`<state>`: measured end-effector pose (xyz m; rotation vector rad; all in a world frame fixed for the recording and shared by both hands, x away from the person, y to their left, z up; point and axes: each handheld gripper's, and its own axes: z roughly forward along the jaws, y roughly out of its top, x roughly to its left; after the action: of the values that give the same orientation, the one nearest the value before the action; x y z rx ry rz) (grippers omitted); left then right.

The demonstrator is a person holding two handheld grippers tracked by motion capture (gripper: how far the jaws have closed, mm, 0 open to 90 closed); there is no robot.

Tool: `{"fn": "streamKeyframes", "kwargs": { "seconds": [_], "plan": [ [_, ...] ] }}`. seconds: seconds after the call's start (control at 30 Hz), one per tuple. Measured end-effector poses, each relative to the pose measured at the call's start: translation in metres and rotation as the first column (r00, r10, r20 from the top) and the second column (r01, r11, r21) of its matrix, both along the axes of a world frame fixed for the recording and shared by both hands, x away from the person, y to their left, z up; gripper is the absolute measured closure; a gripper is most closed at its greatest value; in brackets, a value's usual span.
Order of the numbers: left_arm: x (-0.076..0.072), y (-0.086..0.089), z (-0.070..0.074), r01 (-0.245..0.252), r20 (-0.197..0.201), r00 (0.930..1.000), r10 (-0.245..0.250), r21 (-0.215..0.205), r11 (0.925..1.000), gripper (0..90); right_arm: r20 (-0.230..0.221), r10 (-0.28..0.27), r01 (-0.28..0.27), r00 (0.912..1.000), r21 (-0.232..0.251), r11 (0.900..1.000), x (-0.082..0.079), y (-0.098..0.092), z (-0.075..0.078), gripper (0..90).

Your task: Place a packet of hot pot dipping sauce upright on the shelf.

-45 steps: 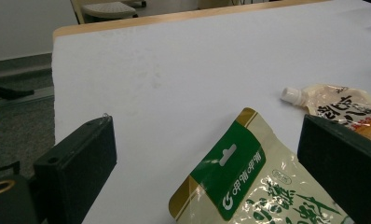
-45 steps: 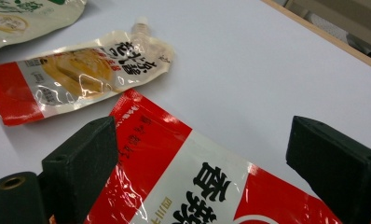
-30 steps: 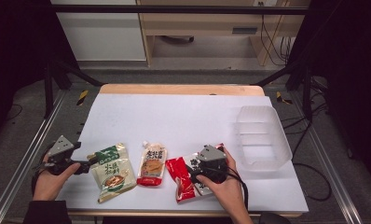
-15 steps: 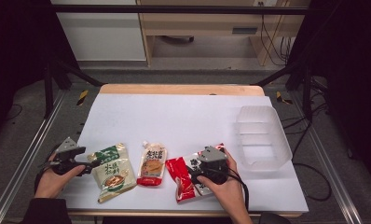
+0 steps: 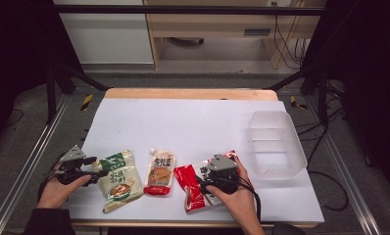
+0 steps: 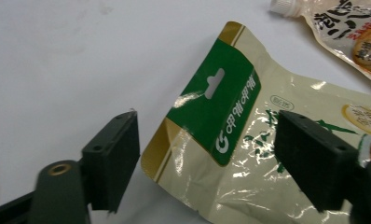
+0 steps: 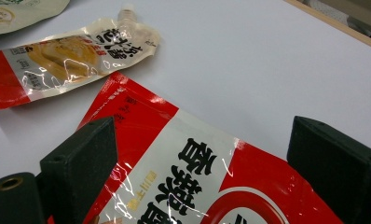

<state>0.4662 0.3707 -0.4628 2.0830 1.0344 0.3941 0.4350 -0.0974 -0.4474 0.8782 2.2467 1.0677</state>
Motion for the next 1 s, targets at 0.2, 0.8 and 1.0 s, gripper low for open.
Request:
{"fn": "streamKeyframes", "kwargs": {
  "seconds": [0.2, 0.8, 1.0],
  "plan": [
    [-0.013, -0.003, 0.005, 0.009, 0.011, 0.9999, -0.009, 0.009, 0.9999, 27.1, -0.003, -0.001, 0.001, 1.0, -0.001, 1.0, 0.0, 0.001, -0.001, 9.5],
    [-0.018, 0.001, 0.0, 0.056, -0.067, 0.9963, -0.053, 0.029, 0.998, 61.5, -0.003, 0.015, -0.015, 0.9999, -0.013, 1.0, 0.0, 0.006, -0.003, 10.8],
    [-0.015, -0.003, -0.002, 0.054, -0.059, 0.997, -0.05, 0.057, 0.9969, 66.3, -0.001, 0.017, -0.017, 0.9999, -0.014, 1.0, 0.0, 0.006, -0.003, 10.8]
  ]
}}
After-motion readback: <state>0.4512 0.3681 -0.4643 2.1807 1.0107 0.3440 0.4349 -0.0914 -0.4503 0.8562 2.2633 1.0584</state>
